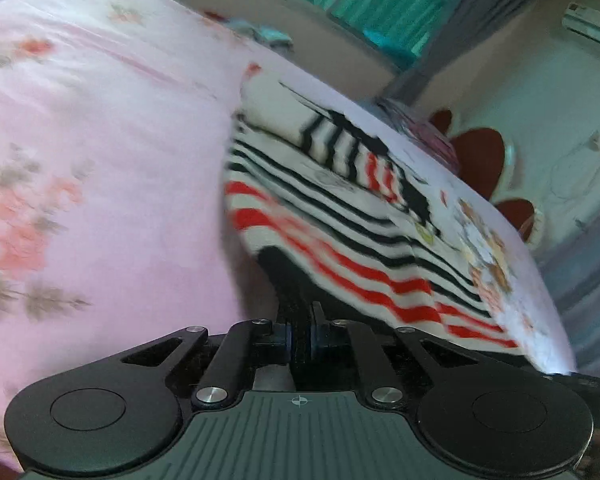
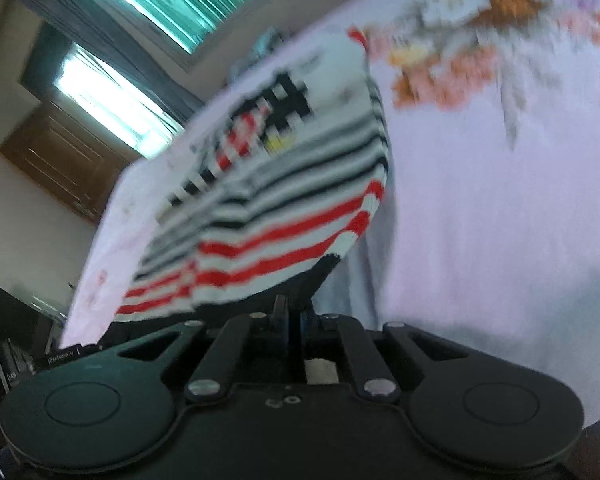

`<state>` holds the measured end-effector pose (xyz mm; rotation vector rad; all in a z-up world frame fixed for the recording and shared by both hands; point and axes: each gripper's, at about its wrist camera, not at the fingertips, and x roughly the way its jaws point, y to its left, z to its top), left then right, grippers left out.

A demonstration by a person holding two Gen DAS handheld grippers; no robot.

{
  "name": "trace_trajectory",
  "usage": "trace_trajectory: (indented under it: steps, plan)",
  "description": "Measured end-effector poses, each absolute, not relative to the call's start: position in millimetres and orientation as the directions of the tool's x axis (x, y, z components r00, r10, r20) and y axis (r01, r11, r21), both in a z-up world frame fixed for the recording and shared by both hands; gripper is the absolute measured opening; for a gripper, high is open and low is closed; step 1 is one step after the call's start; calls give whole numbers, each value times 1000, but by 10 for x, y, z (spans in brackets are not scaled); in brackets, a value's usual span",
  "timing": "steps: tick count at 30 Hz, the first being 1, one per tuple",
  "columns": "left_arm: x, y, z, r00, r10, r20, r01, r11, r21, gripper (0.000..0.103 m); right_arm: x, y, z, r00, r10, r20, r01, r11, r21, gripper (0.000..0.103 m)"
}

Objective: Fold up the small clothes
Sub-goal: 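Grasp the black hem with both tools and lift it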

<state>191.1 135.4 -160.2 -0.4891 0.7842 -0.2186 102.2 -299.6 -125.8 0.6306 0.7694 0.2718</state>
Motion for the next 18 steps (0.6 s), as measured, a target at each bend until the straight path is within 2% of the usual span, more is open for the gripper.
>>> trace_trajectory:
  steps: [1,3,4,10,18]
  plan:
    - [1928,1391,-1658,676,-355,-646,-15,870,-493,7,1008,-3035,-1299,694,431,-577,12,795,607,5]
    - [1987,1433,-1828,637,-348,-687,-59,867,-494,7,1070,-3050,-1498,626,402,-668,66,827,559,5]
    - [1994,1441,-1867,643,-354,-680,-67,858,-510,7,1083,-3050,-1573,610,399,-685,80,828,554,5]
    - [1986,1410,-1788,678,-352,-645,-85,834,-545,7,1089,-3052,-1378,668,399,-628,48,819,571,5]
    - [2138,1446,-1261,793,-335,-508,-40,804,-593,7,1381,-3149,-820,758,389,-523,-35,826,563,5]
